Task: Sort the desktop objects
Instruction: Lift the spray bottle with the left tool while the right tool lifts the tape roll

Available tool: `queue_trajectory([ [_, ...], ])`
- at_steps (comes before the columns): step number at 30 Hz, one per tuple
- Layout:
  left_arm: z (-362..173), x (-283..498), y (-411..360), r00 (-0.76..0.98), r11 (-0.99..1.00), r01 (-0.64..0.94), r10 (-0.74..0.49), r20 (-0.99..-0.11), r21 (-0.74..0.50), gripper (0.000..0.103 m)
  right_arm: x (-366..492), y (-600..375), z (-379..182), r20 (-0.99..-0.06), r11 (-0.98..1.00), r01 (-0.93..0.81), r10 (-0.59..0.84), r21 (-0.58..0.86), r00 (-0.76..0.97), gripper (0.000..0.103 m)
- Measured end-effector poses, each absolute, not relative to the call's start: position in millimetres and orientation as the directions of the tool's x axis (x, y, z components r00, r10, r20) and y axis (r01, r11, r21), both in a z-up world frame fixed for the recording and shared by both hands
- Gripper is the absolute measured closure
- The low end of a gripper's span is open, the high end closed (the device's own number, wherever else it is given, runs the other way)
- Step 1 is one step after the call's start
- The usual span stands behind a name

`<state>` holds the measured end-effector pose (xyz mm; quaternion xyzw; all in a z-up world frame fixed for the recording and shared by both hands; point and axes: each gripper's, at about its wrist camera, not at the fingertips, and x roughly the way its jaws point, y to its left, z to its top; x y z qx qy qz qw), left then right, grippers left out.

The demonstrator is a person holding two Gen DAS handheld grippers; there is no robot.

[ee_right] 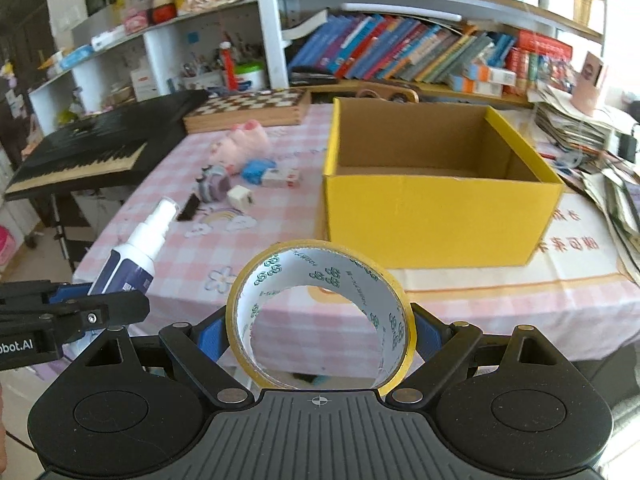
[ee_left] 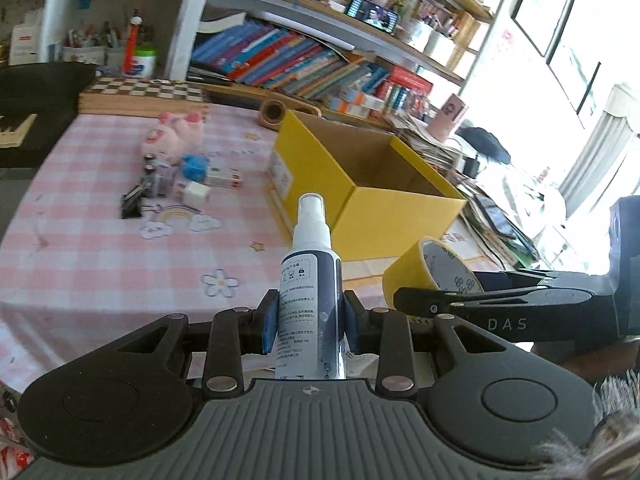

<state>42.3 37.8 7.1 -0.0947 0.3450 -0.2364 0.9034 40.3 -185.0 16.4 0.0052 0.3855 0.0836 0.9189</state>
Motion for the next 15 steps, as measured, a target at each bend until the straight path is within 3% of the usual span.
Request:
queue_trajectory([
  [15,5,58,-4,0.576,0.820,0.453,-0.569,-0.587,-0.351,0.073,34,-226,14,-0.722,0.997,-0.036,0.079,0.075,0.687,0.012],
])
